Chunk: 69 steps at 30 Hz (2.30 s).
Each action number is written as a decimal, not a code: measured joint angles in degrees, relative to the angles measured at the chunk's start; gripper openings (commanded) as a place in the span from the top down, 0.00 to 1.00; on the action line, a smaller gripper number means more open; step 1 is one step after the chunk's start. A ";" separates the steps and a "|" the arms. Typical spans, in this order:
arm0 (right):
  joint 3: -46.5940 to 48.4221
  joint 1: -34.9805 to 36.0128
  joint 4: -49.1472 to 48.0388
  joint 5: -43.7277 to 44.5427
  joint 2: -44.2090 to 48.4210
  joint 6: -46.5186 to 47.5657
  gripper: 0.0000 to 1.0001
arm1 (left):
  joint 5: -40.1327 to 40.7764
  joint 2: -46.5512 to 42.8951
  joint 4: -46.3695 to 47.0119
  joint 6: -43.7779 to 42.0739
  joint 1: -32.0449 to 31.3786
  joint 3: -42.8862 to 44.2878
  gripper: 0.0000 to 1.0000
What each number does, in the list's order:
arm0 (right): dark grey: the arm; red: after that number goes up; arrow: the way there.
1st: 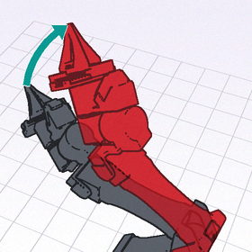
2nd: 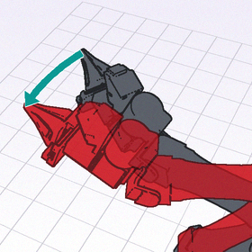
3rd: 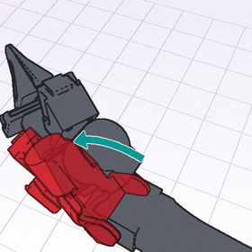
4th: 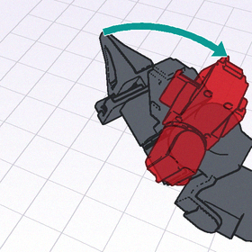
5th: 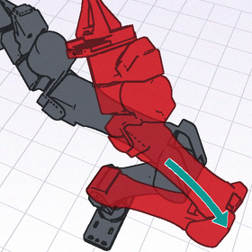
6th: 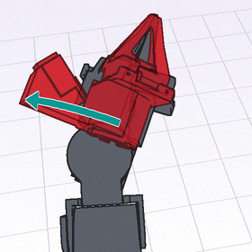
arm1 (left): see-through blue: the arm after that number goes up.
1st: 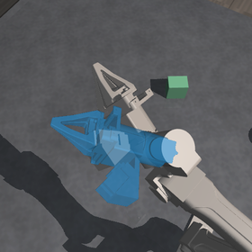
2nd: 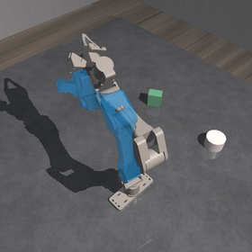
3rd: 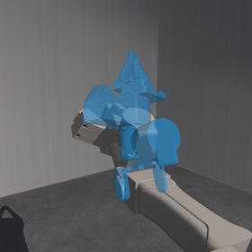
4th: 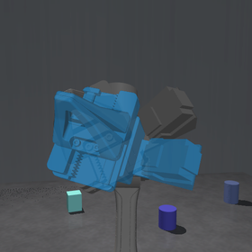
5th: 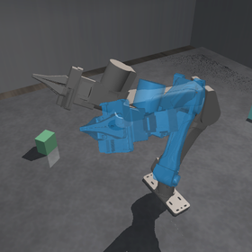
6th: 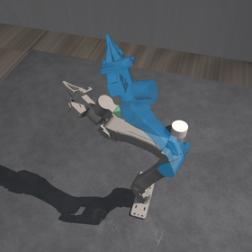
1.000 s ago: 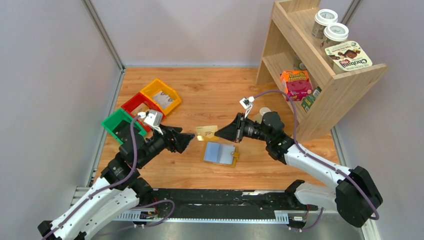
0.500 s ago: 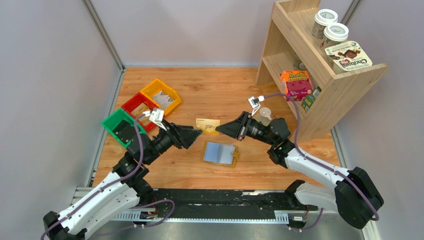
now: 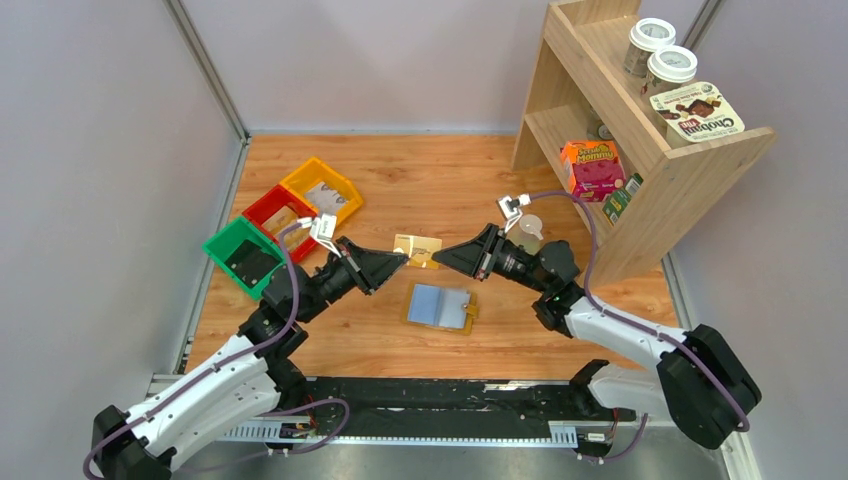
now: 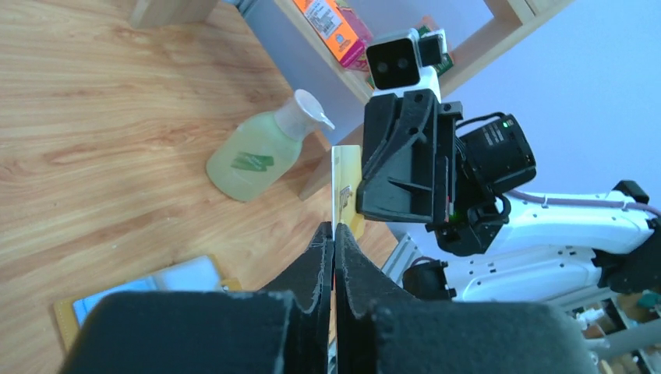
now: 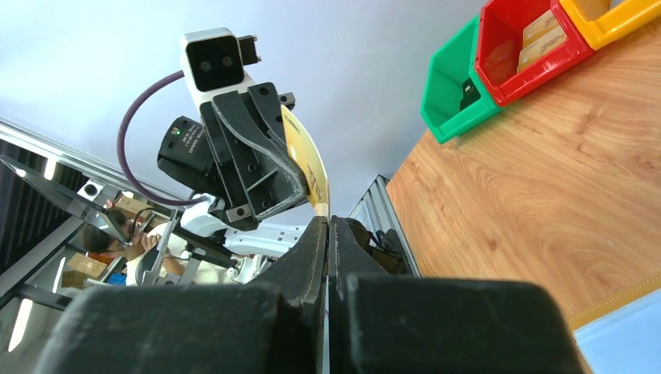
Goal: Take the credit cards out of the card holder
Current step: Place the credit card in the storage box.
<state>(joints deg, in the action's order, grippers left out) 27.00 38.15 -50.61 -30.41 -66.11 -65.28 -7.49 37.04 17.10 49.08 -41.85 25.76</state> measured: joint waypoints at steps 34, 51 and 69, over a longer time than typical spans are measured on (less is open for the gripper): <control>5.09 -1.49 52.98 16.85 22.47 32.50 0.00 | 29.03 14.78 -23.91 -9.38 40.79 8.57 1.00; 5.57 -1.49 58.10 19.41 22.21 36.41 0.00 | 19.61 45.79 -6.47 0.52 46.97 13.16 0.64; 13.90 1.20 69.75 15.32 -3.17 35.87 0.10 | 11.04 28.39 -27.17 -8.09 47.01 23.06 0.21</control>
<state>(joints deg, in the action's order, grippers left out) 40.91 39.35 19.14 -15.09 -69.28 -29.41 3.55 65.43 -10.07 40.99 5.17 48.82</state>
